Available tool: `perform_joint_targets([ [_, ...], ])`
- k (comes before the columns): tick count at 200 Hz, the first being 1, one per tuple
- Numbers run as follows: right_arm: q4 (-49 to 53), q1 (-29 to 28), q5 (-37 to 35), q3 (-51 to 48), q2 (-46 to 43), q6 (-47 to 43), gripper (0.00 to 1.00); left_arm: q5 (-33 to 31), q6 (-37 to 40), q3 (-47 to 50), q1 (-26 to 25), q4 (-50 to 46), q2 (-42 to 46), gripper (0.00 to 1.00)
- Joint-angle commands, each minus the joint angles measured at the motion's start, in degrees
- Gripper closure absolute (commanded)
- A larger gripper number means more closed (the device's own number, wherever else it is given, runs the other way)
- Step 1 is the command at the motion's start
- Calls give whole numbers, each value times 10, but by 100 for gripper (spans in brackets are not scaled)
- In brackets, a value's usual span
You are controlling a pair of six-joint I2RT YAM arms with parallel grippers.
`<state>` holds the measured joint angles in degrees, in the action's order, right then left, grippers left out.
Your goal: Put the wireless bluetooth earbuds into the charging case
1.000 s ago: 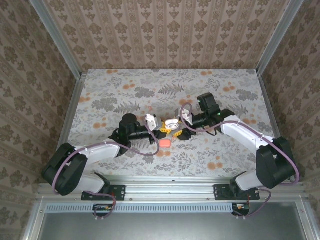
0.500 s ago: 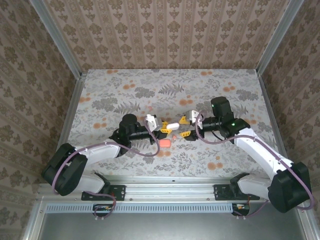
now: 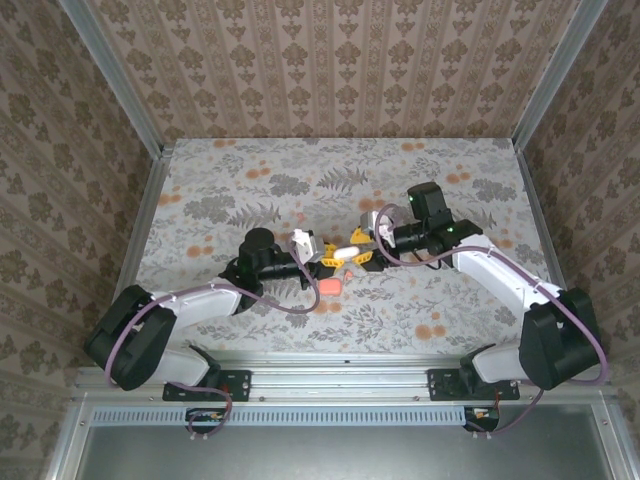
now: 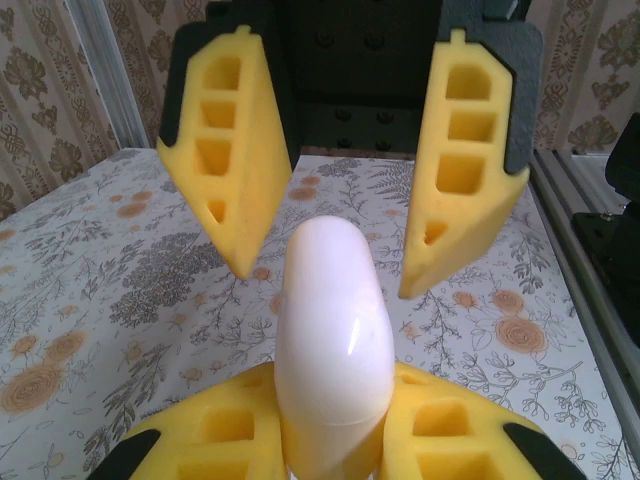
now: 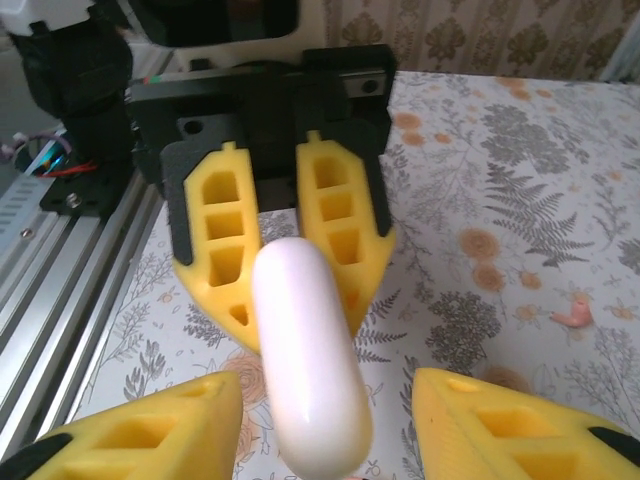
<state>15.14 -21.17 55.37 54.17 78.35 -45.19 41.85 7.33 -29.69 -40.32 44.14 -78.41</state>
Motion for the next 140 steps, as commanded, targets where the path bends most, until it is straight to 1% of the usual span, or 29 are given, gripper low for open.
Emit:
perform_joint_targets([
  [1, 19, -6, 28, 17, 10, -27, 56, 14, -9, -15, 2, 22, -3, 92],
  [12, 19, -7, 27, 18, 10, -30, 59, 14, -11, -15, 2, 22, -3, 92],
  [32, 22, -7, 27, 21, 28, -39, 71, 14, -13, -16, 2, 23, -3, 92],
  [47, 33, -7, 26, 24, 29, -53, 78, 13, -14, -16, 2, 23, -3, 91],
  [59, 41, -7, 24, 27, 28, -62, 82, 10, -14, -16, 2, 22, -2, 90],
  [69, 52, -7, 22, 30, 27, -69, 83, 9, -14, -16, 2, 23, -1, 87],
  [86, 69, -6, 18, 34, 26, -78, 83, 2, -14, -15, 2, 20, -1, 79],
  [109, 124, 2, -3, 45, 22, -97, 83, -30, -28, -11, 2, 16, 4, 69],
  [120, 152, 21, -7, 54, 22, -99, 83, -46, -38, -11, 2, 6, 8, 61],
  [128, 195, 37, -3, 61, 25, -104, 83, -47, -41, -11, 2, -4, 10, 54],
  [131, 209, 45, 0, 64, 27, -109, 83, -63, -41, -11, 2, -8, 11, 52],
  [140, 258, 68, 4, 78, 35, -126, 82, -78, -47, -12, 2, -23, 15, 46],
])
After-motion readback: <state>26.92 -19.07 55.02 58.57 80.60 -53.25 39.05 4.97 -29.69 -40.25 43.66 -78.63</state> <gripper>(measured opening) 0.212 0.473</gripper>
